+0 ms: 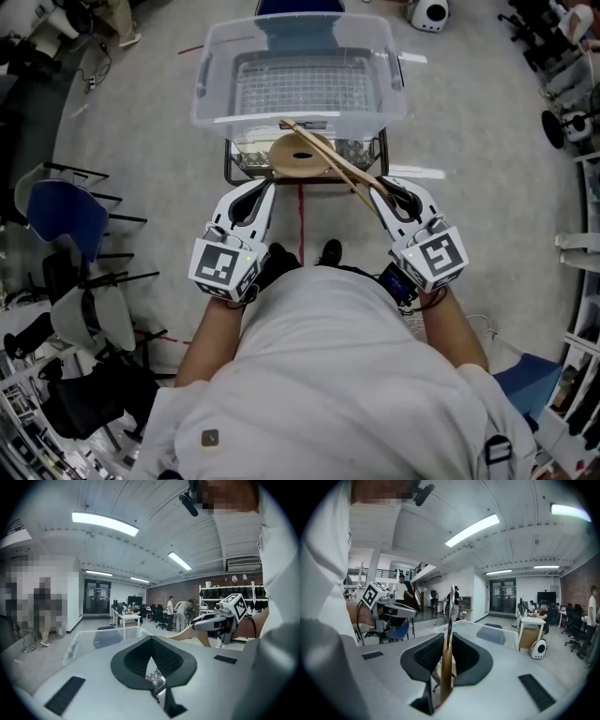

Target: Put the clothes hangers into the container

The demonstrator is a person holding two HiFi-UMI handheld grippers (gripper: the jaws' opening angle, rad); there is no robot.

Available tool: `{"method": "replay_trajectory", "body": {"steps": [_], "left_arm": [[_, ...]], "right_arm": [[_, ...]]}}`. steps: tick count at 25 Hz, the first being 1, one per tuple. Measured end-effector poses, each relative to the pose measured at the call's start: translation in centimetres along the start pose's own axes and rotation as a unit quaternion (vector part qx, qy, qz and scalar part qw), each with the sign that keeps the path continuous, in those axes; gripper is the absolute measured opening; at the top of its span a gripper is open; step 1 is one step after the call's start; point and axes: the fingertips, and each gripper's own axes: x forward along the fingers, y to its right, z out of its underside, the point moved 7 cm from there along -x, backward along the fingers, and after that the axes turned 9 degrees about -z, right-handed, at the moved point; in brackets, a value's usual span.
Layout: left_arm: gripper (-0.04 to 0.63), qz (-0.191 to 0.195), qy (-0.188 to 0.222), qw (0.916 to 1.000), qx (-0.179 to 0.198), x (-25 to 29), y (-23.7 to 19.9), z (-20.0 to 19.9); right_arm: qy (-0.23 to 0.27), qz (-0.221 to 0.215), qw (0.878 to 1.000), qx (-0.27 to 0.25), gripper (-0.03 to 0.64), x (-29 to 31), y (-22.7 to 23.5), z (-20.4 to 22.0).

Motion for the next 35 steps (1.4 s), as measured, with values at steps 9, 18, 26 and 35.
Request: {"method": "replay_trajectory", "body": {"steps": [9,18,26,35], "left_arm": [[0.017,0.012,0.005,0.9999,0.002,3.4,-3.3,-0.1],[0.017,0.041,0.018,0.999,0.004,4.6,-11.6,-1.5],[0.017,0.064,0.018,0.9977,0.009,4.2,-19.9,-1.6],[0.017,0.07,0.008,0.9975,-0.007,7.3,-21.6,-1.2]], "right_arm": [[0.004,0.002,1.0,-0.001,0.063,3.8,1.8,-0.6],[0.004,0.023,1.0,-0.008,0.063,11.8,1.2,-4.7],[0.001,0.048,0.999,-0.013,0.064,19.2,-0.4,-7.5],[-0.014,0.046,0.999,-0.017,0.064,21.4,2.6,-8.1]]}}
